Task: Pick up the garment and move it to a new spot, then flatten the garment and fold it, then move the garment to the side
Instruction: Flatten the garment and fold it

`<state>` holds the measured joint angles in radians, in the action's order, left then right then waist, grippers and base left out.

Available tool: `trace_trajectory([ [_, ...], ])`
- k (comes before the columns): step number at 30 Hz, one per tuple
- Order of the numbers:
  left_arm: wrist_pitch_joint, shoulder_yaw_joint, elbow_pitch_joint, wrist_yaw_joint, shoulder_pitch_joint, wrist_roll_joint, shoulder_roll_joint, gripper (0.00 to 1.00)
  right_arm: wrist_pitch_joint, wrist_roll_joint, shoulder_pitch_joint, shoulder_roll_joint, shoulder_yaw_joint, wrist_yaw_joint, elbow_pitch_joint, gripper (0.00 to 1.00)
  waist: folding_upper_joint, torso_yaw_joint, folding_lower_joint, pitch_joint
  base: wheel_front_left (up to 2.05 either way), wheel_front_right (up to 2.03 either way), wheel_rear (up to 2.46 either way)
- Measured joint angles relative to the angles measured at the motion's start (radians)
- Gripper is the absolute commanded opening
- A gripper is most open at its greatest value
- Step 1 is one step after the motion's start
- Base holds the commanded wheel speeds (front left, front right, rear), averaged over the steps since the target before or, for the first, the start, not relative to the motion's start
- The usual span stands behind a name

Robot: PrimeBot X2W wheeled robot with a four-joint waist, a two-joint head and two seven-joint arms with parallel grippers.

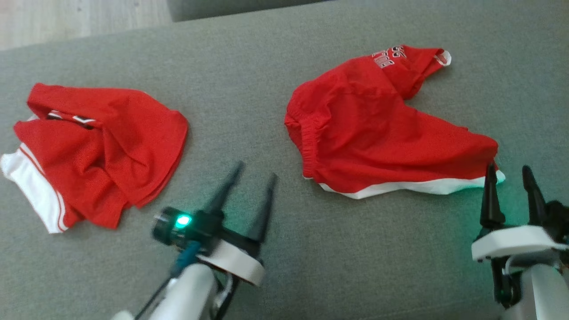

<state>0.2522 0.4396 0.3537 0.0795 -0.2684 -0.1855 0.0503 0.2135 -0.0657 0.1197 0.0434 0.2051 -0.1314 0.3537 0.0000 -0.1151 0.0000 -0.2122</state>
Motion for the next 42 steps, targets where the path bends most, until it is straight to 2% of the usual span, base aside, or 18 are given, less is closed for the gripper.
trace_trajectory([
  [5,-0.027,0.125,0.102,0.044,-0.057,0.002,0.014,1.00,0.017,-0.005,0.038,0.000,0.002,0.000,0.016,1.00,0.0000,-0.015,0.0001,-0.029,0.00,0.00,0.00],
  [8,-0.035,0.214,0.144,0.046,-0.135,0.002,0.042,1.00,0.017,-0.019,0.041,0.000,-0.002,0.000,0.030,1.00,0.0000,-0.034,0.0001,-0.052,0.00,0.00,0.00],
  [13,-0.035,0.309,0.190,0.053,-0.204,-0.038,0.067,1.00,0.026,-0.023,0.060,0.000,-0.012,0.000,0.050,1.00,0.0000,-0.061,0.0001,-0.075,0.00,0.00,0.00],
  [19,-0.031,0.370,0.228,0.053,-0.256,-0.085,0.087,1.00,0.033,-0.031,0.077,0.000,-0.021,0.000,0.067,1.00,0.0000,-0.088,0.0002,-0.095,0.00,0.00,0.00],
  [28,-0.012,0.406,0.253,0.053,-0.290,-0.114,0.094,1.00,0.034,-0.040,0.078,0.000,-0.030,0.000,0.085,1.00,0.0000,-0.110,0.0001,-0.110,0.00,0.00,0.00],
  [29,-0.012,0.414,0.253,0.053,-0.293,-0.115,0.095,0.64,0.034,-0.040,0.078,0.000,-0.030,0.000,0.086,1.00,0.0000,-0.111,0.0001,-0.111,0.00,0.00,0.00],
  [31,-0.012,0.439,0.253,0.053,-0.302,-0.127,0.097,0.00,0.035,-0.040,0.080,0.000,-0.030,0.000,0.091,1.00,0.0000,-0.112,0.0001,-0.111,0.00,0.00,0.00],
  [42,-0.003,0.451,0.241,0.051,-0.306,-0.148,0.111,0.00,0.035,-0.035,0.100,0.000,-0.015,0.000,0.100,1.00,0.0000,-0.081,0.0000,-0.092,0.00,0.00,0.00],
])
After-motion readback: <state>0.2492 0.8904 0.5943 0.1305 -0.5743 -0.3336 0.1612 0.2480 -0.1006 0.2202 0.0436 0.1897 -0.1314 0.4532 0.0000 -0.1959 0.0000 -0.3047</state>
